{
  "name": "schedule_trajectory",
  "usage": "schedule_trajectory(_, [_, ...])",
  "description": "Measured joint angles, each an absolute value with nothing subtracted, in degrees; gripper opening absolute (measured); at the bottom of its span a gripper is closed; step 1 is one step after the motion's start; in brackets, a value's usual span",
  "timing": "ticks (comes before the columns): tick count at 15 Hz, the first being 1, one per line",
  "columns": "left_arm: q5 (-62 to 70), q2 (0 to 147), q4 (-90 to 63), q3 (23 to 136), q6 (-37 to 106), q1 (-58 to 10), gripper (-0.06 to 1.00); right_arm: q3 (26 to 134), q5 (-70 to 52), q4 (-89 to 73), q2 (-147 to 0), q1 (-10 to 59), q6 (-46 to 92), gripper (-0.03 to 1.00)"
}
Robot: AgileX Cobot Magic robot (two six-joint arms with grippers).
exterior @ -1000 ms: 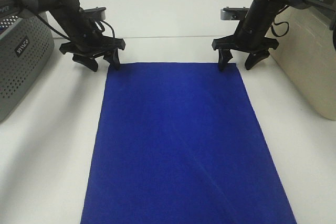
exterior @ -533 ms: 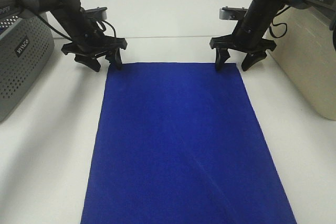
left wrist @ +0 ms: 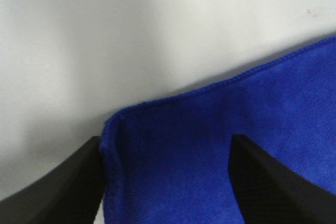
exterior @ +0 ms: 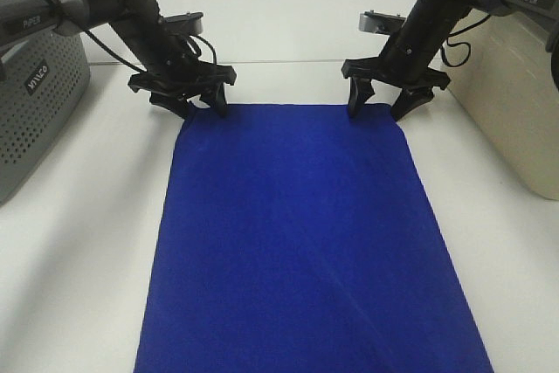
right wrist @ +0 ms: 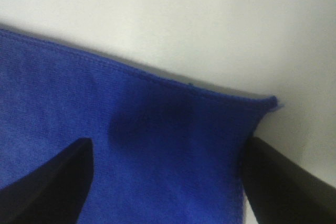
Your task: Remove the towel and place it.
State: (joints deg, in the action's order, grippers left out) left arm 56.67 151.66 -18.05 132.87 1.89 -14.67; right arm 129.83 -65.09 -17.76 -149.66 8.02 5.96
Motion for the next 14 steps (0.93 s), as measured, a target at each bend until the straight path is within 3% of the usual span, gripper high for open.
schedule_trajectory(9, [56.1,151.9,-20.2,132.9,2.2,-16.7,0.63,129.8,-65.3,-19.2,-149.8,11.6,7.3,0.76])
schedule_trajectory(11, [56.1,151.9,-20.1,132.9,2.8,-16.8,0.56,129.8,-65.1,-19.2,-149.9,11.7,7.3,0.66])
schedule_trajectory(14, [56.1,152.3,-19.8,132.9,5.0,-17.0,0.26,129.8,-64.3,-19.2,-150.2,11.7,7.3,0.38])
